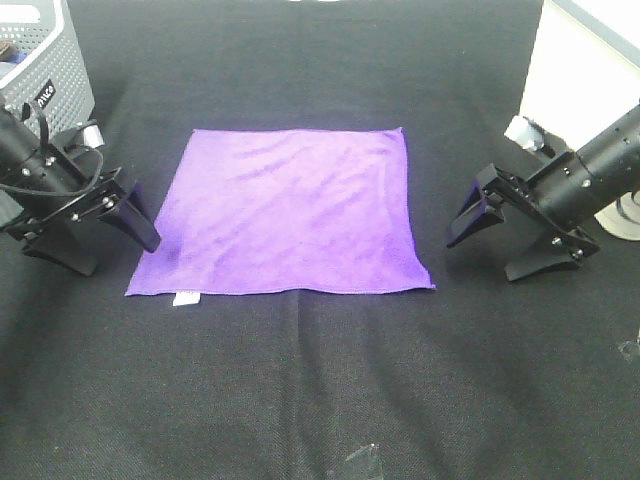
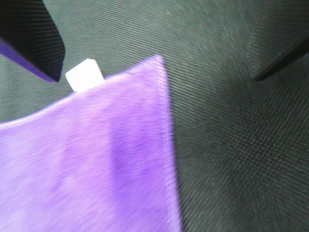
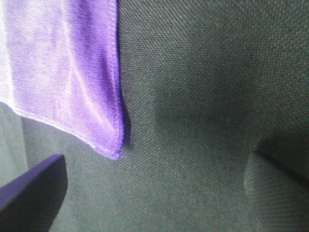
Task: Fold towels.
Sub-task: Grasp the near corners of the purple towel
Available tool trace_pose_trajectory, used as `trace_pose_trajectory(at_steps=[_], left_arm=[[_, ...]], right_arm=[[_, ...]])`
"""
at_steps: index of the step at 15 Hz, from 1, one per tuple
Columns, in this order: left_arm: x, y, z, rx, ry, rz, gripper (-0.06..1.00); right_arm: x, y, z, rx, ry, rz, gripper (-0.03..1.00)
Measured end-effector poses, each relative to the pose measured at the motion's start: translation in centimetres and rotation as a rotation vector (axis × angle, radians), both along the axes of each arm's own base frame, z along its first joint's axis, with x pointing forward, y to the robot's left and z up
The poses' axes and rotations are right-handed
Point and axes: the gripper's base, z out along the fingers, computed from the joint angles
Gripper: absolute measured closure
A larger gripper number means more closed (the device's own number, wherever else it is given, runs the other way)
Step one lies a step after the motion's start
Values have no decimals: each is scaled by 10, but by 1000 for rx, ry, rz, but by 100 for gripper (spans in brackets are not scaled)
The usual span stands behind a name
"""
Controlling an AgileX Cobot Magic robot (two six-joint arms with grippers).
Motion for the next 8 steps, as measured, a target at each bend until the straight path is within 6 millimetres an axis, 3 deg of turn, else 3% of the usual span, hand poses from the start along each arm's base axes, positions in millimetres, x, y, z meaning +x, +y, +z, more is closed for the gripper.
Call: trace_pose_trajectory(at_steps=[8], left_arm=[[2, 0, -6, -9, 1, -8, 4]], right_arm=[[13, 25, -12, 63, -26, 19, 3]])
